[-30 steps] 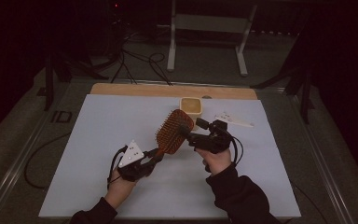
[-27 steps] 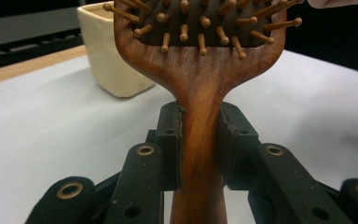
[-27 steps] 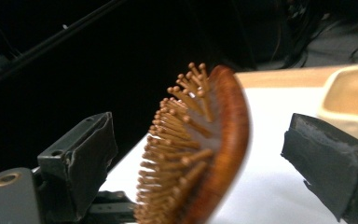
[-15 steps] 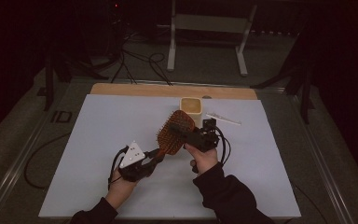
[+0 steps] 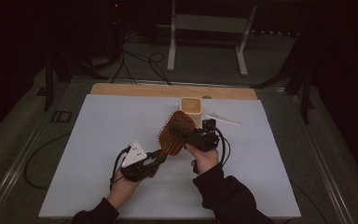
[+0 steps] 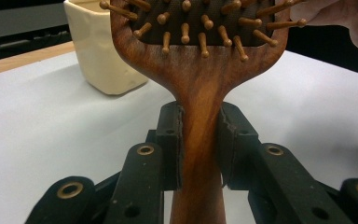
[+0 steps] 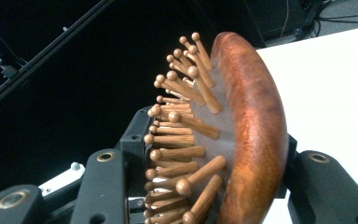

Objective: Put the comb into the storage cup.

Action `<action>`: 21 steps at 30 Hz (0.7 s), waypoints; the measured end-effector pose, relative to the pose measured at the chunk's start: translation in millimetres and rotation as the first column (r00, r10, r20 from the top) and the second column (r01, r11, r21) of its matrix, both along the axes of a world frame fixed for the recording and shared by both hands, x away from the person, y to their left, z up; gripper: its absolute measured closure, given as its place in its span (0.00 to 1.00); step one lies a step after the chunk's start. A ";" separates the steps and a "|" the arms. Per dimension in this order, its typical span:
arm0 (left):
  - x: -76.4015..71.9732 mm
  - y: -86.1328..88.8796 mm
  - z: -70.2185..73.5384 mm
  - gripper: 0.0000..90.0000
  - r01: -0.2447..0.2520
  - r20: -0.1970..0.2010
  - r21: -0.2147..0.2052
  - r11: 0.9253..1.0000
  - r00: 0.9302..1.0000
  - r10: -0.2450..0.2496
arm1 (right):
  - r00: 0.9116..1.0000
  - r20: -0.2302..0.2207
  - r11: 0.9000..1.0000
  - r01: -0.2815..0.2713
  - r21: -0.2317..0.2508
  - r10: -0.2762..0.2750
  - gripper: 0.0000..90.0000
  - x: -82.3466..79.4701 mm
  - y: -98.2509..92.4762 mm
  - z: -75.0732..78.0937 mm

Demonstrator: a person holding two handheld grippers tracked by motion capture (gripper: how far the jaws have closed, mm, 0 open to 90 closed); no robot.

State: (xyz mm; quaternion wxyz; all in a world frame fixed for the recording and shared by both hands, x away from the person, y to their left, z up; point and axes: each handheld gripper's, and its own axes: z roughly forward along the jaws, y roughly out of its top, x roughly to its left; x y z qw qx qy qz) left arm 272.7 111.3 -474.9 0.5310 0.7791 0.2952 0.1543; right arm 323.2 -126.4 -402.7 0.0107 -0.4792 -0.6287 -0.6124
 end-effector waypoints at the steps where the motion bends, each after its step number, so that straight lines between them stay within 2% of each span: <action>1: 0.1 -0.3 -0.1 0.81 0.001 -0.002 -0.003 1.000 1.000 -0.001 | 1.000 0.002 1.000 0.001 -0.001 -0.001 0.55 -0.4 -0.1 0.2; 4: 1.0 -1.3 -1.1 0.81 -0.002 -0.002 -0.007 1.000 1.000 0.002 | 1.000 -0.002 1.000 -0.004 -0.008 0.004 0.56 1.0 -0.9 1.0; 7: 2.0 -2.3 -1.9 0.81 -0.001 -0.009 -0.012 1.000 1.000 0.000 | 1.000 0.012 1.000 -0.008 -0.024 0.008 0.57 0.5 0.2 2.4; 11: 4.2 0.5 -0.1 0.79 0.007 -0.028 -0.035 0.999 1.000 -0.008 | 0.998 0.051 0.999 -0.018 -0.041 0.020 0.57 -1.6 2.7 5.9; 13: 7.1 1.8 -0.2 0.74 0.010 -0.056 -0.035 0.999 0.998 -0.012 | 0.997 0.075 0.998 -0.019 -0.059 0.023 0.57 -3.1 3.9 9.0; 17: 10.9 6.7 -2.8 0.70 0.009 -0.109 -0.064 0.998 0.994 -0.016 | 0.994 0.110 0.997 -0.016 -0.079 0.025 0.57 -4.0 3.5 16.8; 20: 12.2 9.7 -1.4 0.64 -0.005 -0.116 -0.062 0.998 0.993 -0.002 | 0.992 0.120 0.997 -0.013 -0.077 0.022 0.57 -2.8 0.6 22.1; 21: 12.8 10.4 -0.8 0.58 -0.015 -0.117 -0.051 0.999 0.993 0.009 | 0.992 0.125 0.997 -0.011 -0.073 0.020 0.57 -2.2 -0.6 23.6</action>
